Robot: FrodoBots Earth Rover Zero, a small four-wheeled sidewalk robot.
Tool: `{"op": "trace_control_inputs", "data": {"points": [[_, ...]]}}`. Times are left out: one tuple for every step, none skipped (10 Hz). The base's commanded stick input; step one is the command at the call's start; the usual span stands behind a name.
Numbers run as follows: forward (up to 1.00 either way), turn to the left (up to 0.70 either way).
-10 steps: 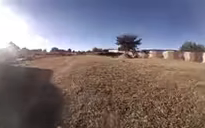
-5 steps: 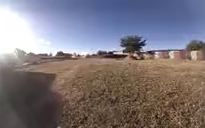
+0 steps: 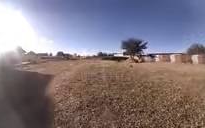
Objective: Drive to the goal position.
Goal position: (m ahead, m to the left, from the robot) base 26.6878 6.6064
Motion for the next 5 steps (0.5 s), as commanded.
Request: {"op": "trace_control_inputs", "data": {"points": [[0.50,0.35],[0.50,0.00],[0.50,0.00],[0.50,0.00],[0.50,0.00]]}}
